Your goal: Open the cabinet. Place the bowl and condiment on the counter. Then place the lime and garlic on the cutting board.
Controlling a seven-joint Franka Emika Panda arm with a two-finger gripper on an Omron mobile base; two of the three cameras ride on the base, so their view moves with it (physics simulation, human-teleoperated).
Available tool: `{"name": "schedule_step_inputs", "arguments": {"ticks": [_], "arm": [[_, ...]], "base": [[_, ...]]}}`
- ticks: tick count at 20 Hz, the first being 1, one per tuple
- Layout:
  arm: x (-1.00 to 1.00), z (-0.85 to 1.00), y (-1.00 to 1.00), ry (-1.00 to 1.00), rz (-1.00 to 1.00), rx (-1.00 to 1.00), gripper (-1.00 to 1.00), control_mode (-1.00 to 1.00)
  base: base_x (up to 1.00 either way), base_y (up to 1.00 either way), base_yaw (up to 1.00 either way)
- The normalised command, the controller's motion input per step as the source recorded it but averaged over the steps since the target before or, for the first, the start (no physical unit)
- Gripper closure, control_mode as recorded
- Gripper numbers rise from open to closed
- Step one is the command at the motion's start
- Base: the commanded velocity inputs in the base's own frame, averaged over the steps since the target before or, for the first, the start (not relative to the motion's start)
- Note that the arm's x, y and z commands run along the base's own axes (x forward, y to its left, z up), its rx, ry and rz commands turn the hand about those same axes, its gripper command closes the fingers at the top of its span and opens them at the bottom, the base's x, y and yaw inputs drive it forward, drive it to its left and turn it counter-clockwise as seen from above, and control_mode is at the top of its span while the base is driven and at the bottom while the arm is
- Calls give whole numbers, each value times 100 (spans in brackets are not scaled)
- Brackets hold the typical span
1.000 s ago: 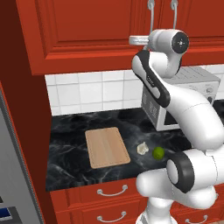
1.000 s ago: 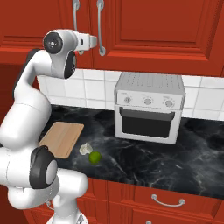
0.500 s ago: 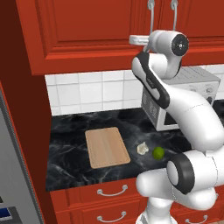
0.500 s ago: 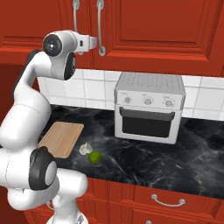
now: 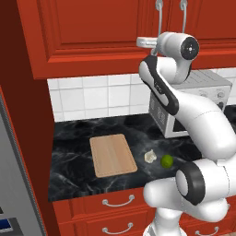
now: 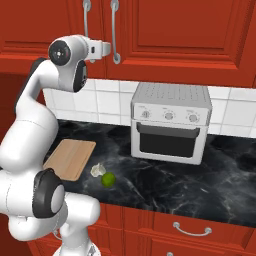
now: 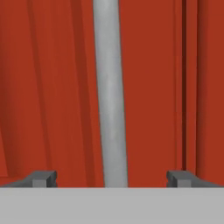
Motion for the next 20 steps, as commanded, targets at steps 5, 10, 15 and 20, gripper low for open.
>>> {"name": "schedule_step_inputs", "arguments": {"ticks": [5,10,15,20], "arm": [[0,5,-3,0,0,-1,-100,-100],[16,0,0,1,0,-2,100,-100],[0,0,0,0,0,0,100,-100],[0,0,0,0,0,0,100,-100]], "base": [[0,0,0],[0,0,0],[0,0,0],[0,0,0]]}}
